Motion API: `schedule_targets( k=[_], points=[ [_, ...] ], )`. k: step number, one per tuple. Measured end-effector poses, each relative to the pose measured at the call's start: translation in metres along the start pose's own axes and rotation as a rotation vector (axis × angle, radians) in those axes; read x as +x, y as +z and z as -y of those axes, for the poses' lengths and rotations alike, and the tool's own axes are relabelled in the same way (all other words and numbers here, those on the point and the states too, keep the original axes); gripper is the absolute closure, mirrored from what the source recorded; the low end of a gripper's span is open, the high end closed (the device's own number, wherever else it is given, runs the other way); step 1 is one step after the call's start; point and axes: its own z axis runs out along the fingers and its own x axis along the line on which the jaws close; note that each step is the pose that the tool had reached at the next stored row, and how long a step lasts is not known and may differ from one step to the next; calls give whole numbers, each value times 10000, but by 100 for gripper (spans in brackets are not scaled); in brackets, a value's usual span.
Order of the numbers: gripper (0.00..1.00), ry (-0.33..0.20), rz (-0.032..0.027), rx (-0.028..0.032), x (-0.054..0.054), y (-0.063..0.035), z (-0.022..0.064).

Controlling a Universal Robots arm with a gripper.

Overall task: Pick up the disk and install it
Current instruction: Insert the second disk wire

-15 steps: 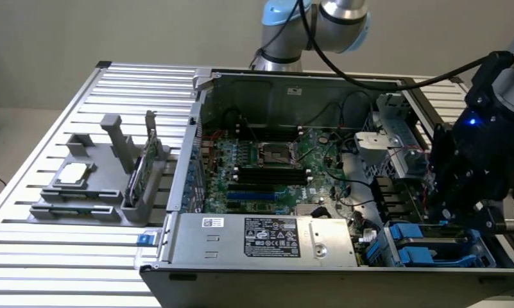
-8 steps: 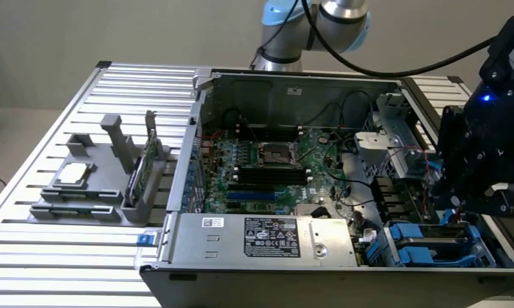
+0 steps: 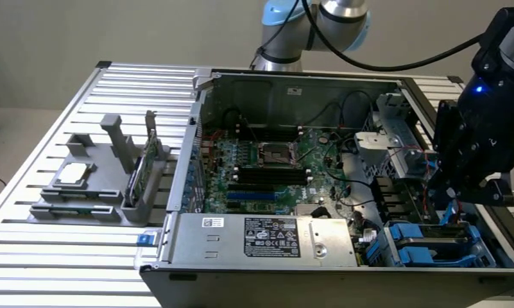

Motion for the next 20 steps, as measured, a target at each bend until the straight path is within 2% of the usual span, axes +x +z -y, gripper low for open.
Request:
schedule_targets(
  k=[3, 6, 20],
  points=[
    [75, -8, 62, -2, 0, 14, -3],
    [75, -11, 94, -3, 0, 28, -6],
    [75, -18, 138, -4, -5, 120, -38]
  ],
)
